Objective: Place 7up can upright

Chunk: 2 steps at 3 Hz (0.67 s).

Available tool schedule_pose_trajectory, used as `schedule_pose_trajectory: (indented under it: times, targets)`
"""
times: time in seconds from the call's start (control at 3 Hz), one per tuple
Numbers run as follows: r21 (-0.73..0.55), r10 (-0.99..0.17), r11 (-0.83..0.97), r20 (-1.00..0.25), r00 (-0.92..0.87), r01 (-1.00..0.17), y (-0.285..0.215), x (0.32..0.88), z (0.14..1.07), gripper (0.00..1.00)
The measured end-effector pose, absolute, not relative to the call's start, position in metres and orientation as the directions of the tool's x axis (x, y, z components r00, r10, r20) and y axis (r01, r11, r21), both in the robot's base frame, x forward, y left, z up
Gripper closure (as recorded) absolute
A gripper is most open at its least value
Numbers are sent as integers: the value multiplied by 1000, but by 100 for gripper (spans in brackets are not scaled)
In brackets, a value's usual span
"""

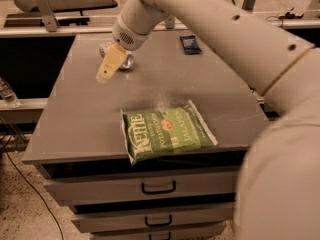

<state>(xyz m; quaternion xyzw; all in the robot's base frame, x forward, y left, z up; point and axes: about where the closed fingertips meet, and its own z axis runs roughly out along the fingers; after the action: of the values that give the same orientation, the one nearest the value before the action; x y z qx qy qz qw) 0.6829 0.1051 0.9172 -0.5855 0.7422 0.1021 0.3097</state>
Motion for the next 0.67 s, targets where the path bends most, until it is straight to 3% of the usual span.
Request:
schedule_pose_trajectory:
  times: [0.67]
  targets:
    - [-193, -753, 393, -629, -194, -899, 155, 763, 894, 0]
